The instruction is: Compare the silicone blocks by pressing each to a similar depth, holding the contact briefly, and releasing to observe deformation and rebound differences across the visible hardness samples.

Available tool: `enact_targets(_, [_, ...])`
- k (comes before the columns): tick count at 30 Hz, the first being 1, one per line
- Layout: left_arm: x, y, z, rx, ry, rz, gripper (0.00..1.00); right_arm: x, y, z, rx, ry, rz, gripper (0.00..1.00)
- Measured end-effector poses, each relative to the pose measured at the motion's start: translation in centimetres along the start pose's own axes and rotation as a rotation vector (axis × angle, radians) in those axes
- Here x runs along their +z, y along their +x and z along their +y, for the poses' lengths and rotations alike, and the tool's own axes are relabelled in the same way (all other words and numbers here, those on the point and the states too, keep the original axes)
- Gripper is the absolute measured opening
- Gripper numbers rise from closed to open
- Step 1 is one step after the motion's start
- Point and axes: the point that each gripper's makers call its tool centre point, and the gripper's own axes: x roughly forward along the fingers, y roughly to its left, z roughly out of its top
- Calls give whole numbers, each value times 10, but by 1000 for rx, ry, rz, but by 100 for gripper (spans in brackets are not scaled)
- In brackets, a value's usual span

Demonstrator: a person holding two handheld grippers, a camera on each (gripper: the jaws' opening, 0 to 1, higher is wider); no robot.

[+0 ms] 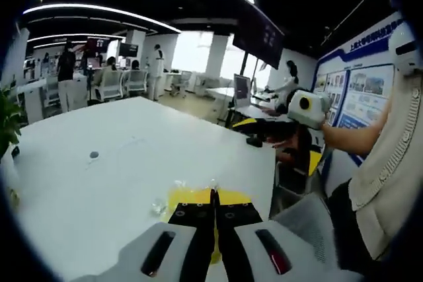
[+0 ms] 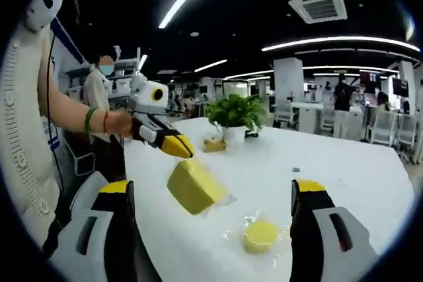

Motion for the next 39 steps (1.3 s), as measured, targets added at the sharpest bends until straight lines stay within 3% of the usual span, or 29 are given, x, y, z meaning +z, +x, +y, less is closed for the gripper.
enact_targets(8, [-23, -1, 31, 61, -108, -11, 0, -18, -36, -1, -143, 93, -15, 96])
enact_targets(10, [-32, 0, 40, 76, -111, -7, 0, -22, -41, -1, -165, 106, -14, 96])
enact_targets(11, [-39, 0, 44, 83, -153, 5, 0, -24, -43, -2, -180, 117, -8, 96])
enact_targets(20, [-68, 5, 67, 67, -196, 41, 0, -44, -59, 2, -268, 173, 47, 95])
enact_targets(21, [-62, 4, 72, 64, -213, 0, 0, -47, -59, 3, -274, 176, 54, 95])
enact_targets(30, [-69, -7, 137, 175, -182, 35, 0, -65, -62, 3, -314, 224, 117, 93])
enact_targets(32, [-75, -8, 149, 191, -156, 56, 0, -70, -61, 4, -317, 237, 138, 92])
enact_targets(39, [-100, -6, 184, 210, -179, 113, 0, -76, -69, 2, -355, 249, 163, 91])
